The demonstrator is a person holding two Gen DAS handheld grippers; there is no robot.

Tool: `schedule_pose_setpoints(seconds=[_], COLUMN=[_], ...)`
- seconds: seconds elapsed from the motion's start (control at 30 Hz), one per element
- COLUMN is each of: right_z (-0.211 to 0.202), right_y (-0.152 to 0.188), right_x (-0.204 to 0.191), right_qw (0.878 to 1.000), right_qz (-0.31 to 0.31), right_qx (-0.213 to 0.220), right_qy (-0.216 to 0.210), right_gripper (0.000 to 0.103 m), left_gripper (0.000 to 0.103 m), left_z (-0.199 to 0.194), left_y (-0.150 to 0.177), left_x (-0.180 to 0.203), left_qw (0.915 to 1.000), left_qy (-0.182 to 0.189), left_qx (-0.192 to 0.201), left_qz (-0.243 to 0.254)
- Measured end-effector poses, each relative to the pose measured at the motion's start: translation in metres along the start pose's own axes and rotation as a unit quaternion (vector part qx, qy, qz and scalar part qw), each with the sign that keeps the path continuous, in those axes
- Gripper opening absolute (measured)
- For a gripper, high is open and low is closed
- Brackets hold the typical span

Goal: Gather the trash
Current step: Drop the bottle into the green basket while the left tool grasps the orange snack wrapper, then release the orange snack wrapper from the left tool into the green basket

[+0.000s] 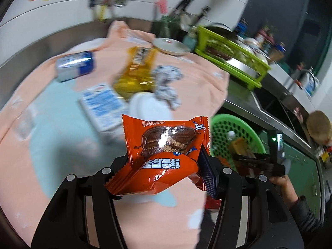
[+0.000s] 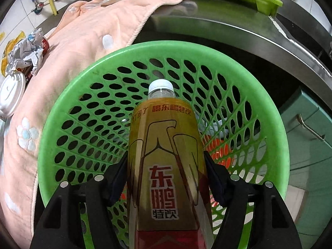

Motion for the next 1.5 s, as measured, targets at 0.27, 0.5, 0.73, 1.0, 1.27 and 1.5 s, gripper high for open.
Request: schedule_pose_setpoints(seconds=[0.27, 0.5, 0.73, 1.0, 1.27, 1.5], right_z=[-0.023, -0.065, -0.098, -0.124, -0.138, -0.146], right_y=[0.014, 0.031, 0.05, 0.064, 0.068, 0.067], right_x=[0.018, 0.022, 0.04, 0.061, 0.063, 0.046], right_qw=[1.0, 0.998, 0.995, 0.991, 0.989, 0.989], right_qz=[-0.002, 0.003, 0.015, 0.032, 0.035, 0.017], right_qx=[0.028, 0.068, 0.1, 0.126, 0.14, 0.147], right_qy=[-0.003, -0.009, 0.004, 0.014, 0.013, 0.005], right_gripper=[0.071, 0.076, 0.078, 0.08, 0.081, 0.081], left_gripper=[0.057, 0.058, 0.062, 0.075, 0.087, 0.087], left_z=[0.042, 0.082, 0.122, 0.152, 0.149, 0.126], left_y=[-0.015, -0.019, -0.013, 0.001, 0.005, 0.004], left_x=[0.066, 0.121, 0.154, 0.188, 0.196, 0.181], left_qw=[0.9978, 0.993, 0.9876, 0.9796, 0.9786, 0.983], left_qy=[0.035, 0.053, 0.061, 0.074, 0.089, 0.076], left_qx=[-0.029, -0.061, -0.099, -0.133, -0.131, -0.109], left_qz=[0.047, 0.086, 0.105, 0.131, 0.131, 0.127])
Point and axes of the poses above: each gripper's, at about its wrist camera, not at the fingertips, and z roughly the way its jaws point, x to its right, y to its underside, the point moved 5 cm from there along z, roughly the way its jaws point, and after that the axes turned 14 degrees about -x, right-handed, at the moved point
